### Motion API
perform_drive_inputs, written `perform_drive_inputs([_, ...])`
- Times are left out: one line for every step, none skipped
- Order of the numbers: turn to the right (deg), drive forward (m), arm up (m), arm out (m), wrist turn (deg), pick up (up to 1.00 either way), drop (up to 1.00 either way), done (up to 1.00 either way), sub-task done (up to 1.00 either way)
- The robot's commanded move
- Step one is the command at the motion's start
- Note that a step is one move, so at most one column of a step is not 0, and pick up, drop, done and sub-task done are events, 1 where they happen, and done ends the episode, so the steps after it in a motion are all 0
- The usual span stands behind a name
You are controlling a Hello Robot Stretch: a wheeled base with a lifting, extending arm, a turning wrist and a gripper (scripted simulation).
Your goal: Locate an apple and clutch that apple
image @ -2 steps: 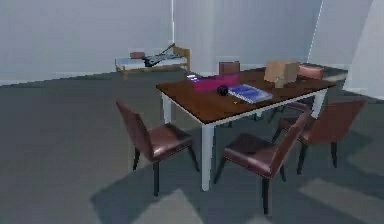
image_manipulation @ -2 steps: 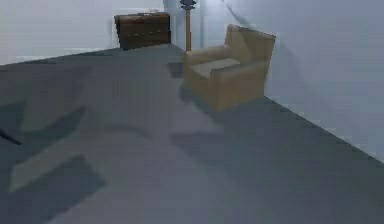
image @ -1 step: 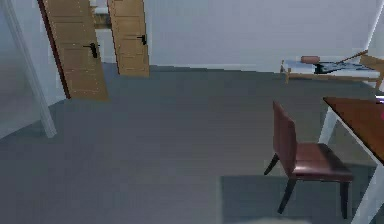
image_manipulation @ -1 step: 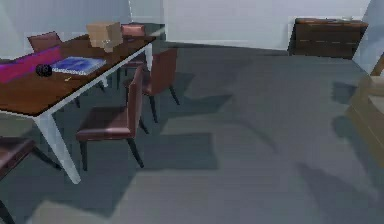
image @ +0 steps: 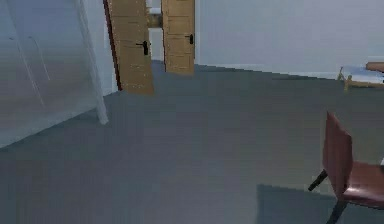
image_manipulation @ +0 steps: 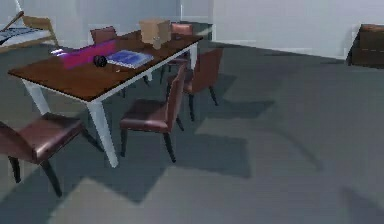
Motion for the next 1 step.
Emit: perform_drive_inputs([0.0,1.00,0.00,0.00,0.0,0.00,0.00,0.00,0.00])
